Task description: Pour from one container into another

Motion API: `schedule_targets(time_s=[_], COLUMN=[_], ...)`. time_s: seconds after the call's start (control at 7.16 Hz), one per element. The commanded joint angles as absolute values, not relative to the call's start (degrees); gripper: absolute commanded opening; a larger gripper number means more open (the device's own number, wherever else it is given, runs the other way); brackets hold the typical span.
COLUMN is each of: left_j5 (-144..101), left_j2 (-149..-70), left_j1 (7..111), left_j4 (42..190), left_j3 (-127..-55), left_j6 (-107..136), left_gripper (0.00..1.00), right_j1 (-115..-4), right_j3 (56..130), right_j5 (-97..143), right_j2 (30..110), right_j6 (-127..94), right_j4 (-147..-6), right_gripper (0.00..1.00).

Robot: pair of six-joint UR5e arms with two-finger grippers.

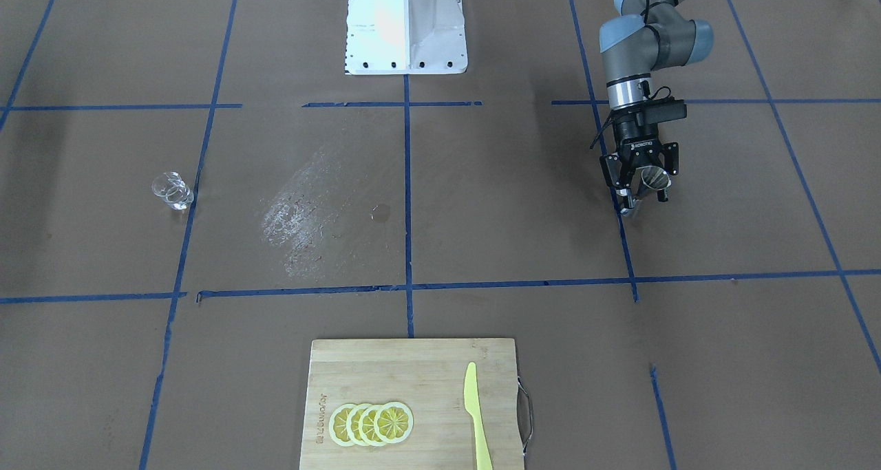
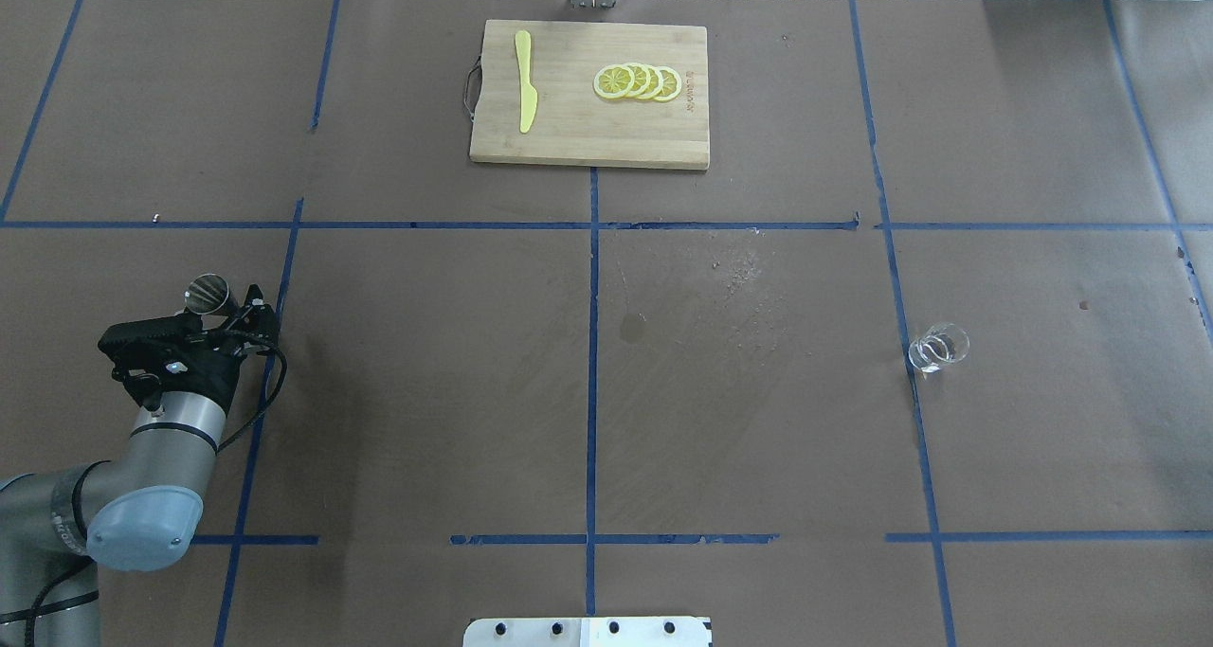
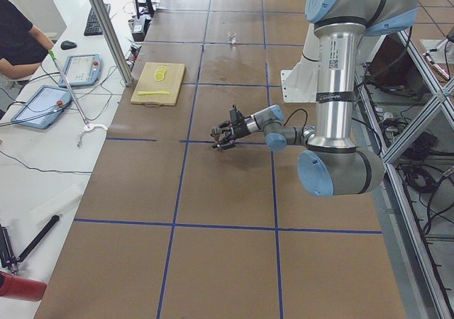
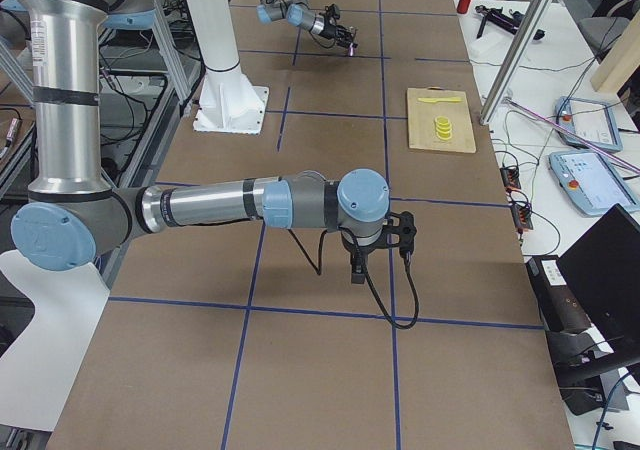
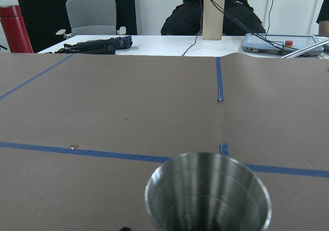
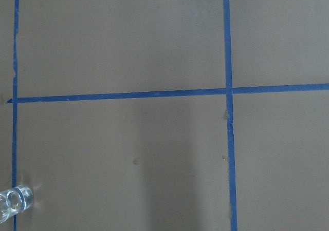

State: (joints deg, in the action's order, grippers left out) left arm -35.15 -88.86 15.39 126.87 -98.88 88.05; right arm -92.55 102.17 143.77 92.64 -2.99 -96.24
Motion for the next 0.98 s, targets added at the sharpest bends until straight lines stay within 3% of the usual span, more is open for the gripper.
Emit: schedule_targets(time_s=[0.0, 0.56, 0.84], left_j5=[-32.96, -32.61, -32.61], left_j2=[-88.94, -89.82, -90.00], left_j1=[14.86, 13.71, 13.54], left_j4=[126.74, 126.74, 126.74], left_j3=[-98.18, -96.42, -96.42], left_j6=[88.33, 90.26, 90.26], left_gripper=[0.72, 0.71, 0.59], right_j1=[-92.55, -92.55, -92.55], right_j3=[101.95, 101.95, 101.87], right_j5=[143.79, 143.70, 143.79], right_j2=[92.64, 92.55, 92.64], right_j6=[-2.99, -2.99, -2.99], right_j4=[-96.24, -96.24, -96.24], right_gripper=[1.00, 1.00, 1.00])
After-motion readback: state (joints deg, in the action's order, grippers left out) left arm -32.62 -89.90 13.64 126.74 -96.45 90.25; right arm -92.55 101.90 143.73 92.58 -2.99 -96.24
